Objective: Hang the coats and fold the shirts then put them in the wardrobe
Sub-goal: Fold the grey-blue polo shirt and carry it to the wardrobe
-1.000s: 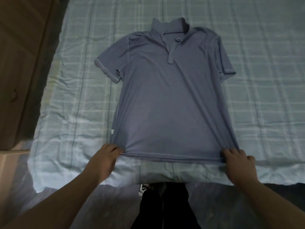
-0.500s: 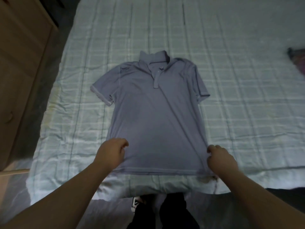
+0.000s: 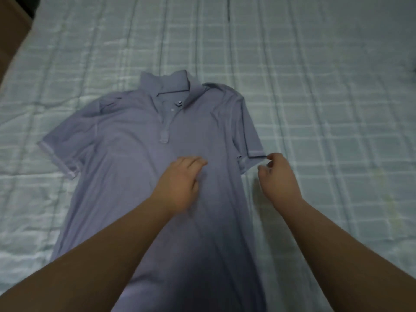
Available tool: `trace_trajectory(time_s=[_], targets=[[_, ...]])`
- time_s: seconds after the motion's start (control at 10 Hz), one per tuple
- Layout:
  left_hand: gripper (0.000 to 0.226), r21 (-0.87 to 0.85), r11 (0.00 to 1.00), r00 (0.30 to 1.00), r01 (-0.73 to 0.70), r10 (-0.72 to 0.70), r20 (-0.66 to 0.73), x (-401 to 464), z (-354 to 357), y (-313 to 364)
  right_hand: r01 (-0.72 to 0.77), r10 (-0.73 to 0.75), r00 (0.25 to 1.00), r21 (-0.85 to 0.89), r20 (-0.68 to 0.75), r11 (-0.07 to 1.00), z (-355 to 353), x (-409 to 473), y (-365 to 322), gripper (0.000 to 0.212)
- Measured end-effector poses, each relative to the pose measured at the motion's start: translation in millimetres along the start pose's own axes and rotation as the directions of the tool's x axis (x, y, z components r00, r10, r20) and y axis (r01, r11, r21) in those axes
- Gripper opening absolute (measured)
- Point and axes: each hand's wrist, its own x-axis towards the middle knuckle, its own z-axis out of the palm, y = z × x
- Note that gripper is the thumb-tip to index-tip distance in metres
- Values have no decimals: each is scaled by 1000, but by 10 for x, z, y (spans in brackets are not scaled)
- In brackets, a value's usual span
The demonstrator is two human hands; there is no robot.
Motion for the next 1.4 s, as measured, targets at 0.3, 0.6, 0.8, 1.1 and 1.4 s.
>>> trace_trajectory(time_s=[0.3, 0.6, 0.8, 1.1, 1.4], targets=[[63, 57, 994, 993, 90, -94, 69, 963, 515, 360, -65, 68, 993, -34, 96, 997, 113, 882, 5, 22], [61, 162, 987, 993, 10, -29, 113, 1454, 713, 753, -216, 262, 962, 372, -77, 903, -535, 1502, 321, 11], [56, 276, 961, 985, 0, -47, 164, 1549, 1002, 904, -349, 369, 929, 442, 45, 826, -442, 1501, 400, 29], [56, 85, 991, 978, -100, 82, 190, 2272, 931, 1029, -381, 383, 912, 642, 144, 666, -290, 1129, 336, 36], [70, 143, 963, 895, -227, 148, 421, 2801, 886, 1000, -212, 152, 972, 389, 179, 897, -426, 1083, 293, 72]])
